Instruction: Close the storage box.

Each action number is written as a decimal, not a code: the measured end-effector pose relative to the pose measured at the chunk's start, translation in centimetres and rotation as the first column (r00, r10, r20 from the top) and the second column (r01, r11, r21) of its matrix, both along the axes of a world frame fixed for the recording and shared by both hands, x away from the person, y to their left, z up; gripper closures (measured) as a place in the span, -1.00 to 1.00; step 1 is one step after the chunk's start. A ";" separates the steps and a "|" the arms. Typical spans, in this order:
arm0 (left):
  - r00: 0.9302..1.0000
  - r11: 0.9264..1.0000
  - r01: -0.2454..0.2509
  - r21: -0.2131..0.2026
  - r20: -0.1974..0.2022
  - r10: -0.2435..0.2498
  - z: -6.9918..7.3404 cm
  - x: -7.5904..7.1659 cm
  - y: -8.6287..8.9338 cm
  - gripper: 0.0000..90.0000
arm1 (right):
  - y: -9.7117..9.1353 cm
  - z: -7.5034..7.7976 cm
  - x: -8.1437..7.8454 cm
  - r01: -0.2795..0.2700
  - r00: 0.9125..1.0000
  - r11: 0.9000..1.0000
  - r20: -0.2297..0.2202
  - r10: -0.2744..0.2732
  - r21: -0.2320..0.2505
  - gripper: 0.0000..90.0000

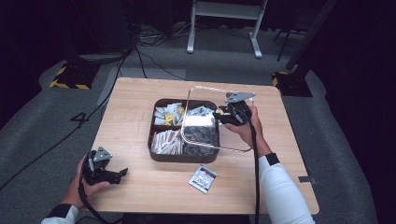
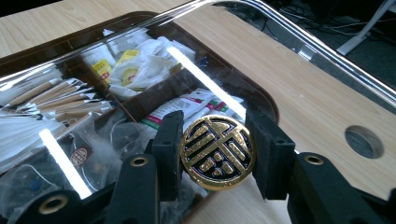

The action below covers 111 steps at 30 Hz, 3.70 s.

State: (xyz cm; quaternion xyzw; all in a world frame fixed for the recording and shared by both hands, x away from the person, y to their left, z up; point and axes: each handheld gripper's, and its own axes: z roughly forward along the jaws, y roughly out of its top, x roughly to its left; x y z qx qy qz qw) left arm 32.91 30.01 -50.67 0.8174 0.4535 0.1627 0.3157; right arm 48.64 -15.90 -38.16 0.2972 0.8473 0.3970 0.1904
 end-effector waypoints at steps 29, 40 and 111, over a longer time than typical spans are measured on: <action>1.000 1.000 0.003 0.001 0.000 -0.003 0.0 0.0 0.0 -0.99 | 6.5 -1.5 1.4 -0.076 0.996 0.997 -0.038 0.075 -0.015 0.32; 1.000 1.000 0.003 0.001 0.000 -0.003 0.0 0.0 0.0 -0.99 | 8.8 -2.7 1.9 -0.097 0.993 0.995 -0.066 0.096 -0.013 0.32; 1.000 1.000 0.003 0.001 0.000 -0.003 0.0 0.0 0.0 -0.99 | 11.6 -4.9 1.2 -0.147 0.982 0.988 -0.125 0.141 -0.038 -0.54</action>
